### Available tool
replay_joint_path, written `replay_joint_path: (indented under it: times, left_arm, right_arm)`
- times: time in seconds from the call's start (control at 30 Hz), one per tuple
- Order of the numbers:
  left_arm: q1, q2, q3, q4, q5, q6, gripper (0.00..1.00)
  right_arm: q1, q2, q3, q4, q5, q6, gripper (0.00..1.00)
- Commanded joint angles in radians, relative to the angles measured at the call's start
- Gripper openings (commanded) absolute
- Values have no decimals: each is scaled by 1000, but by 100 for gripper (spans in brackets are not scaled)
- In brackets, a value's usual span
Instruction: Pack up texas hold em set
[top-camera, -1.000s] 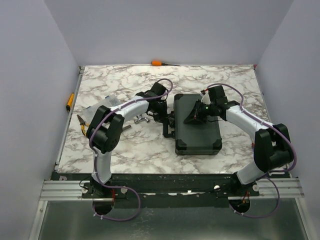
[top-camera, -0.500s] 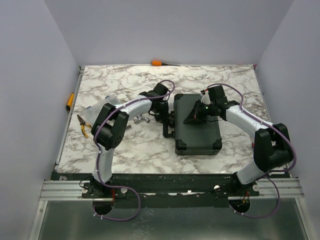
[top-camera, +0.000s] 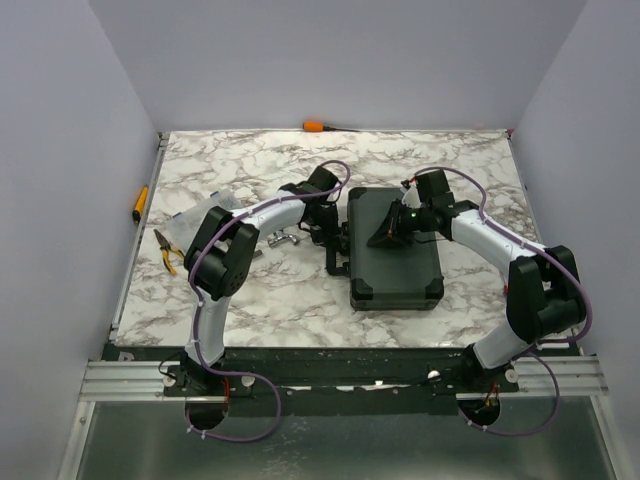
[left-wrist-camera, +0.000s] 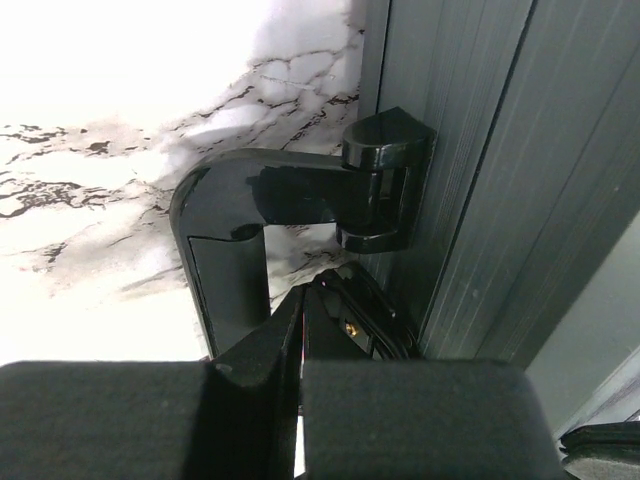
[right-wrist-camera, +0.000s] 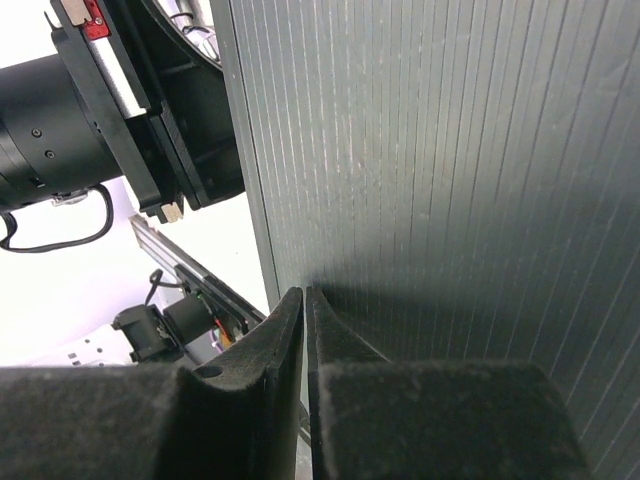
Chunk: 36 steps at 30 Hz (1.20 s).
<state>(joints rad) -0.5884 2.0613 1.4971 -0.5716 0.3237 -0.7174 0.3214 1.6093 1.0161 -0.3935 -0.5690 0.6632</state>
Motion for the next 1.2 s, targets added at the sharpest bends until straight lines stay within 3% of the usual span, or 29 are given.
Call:
replay_joint_path:
  times: [0.0, 0.3, 0.9, 1.1, 1.17]
  left_arm:
    - [-51, 69, -47, 41, 28, -50, 0]
    - [-72, 65, -74, 52, 40, -80, 0]
    - [-28, -268, -113, -126, -216, -8, 0]
    - [-22, -418, -137, -172, -281, 34, 3]
    - [-22, -481, -147, -185, -302, 56, 7]
  right_arm:
    - [16, 136, -113, -233, 243, -77, 11]
    - [16, 108, -109, -222, 234, -60, 10]
    - [16, -72, 56, -370, 290, -78, 12]
    - [16, -153, 159, -407, 262, -101, 19]
    - [15, -186, 193, -412, 249, -108, 30]
